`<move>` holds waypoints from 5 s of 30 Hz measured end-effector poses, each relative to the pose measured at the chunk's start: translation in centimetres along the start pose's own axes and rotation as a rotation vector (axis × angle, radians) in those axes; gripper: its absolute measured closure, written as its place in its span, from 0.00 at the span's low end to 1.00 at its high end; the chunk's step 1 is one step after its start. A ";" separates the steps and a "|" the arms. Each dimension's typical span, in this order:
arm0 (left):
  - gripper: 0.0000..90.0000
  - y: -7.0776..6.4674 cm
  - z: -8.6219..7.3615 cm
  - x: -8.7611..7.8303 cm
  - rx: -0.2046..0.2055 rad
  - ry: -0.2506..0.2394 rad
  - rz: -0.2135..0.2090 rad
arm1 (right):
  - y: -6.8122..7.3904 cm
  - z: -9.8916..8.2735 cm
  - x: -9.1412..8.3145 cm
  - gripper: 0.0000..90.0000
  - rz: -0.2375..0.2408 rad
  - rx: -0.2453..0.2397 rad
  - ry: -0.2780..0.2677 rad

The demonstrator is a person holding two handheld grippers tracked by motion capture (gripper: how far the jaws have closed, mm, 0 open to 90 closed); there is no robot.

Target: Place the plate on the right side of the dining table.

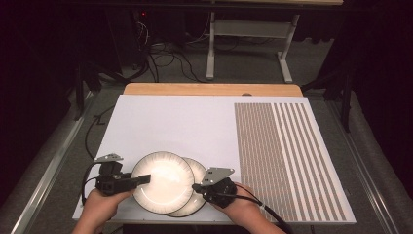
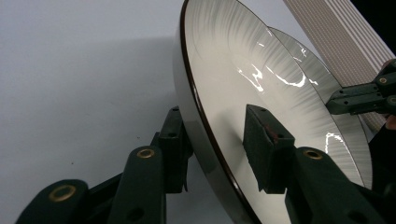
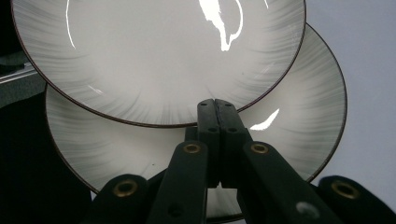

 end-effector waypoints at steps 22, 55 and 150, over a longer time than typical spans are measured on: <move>0.81 1.2 -0.3 -0.4 -0.046 -0.042 -0.119 | -0.2 -0.1 -0.4 1.00 -0.002 0.012 -0.014; 0.89 -1.4 0.0 -1.6 0.168 -0.245 0.026 | -4.1 -4.7 -7.7 0.62 -0.139 0.160 -0.215; 0.89 -2.6 -1.2 -3.5 0.378 -0.433 0.250 | -3.9 4.1 1.7 0.68 0.061 0.231 -0.239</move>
Point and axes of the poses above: each handheld gripper's, and its own axes: x roughly forward along the jaws, z roughly out of its top, y roughly to its left, the point moved 1 cm from there along x, roughly forward along the jaws, and after that the axes turned 15 degrees about y, right-handed, at the moved point
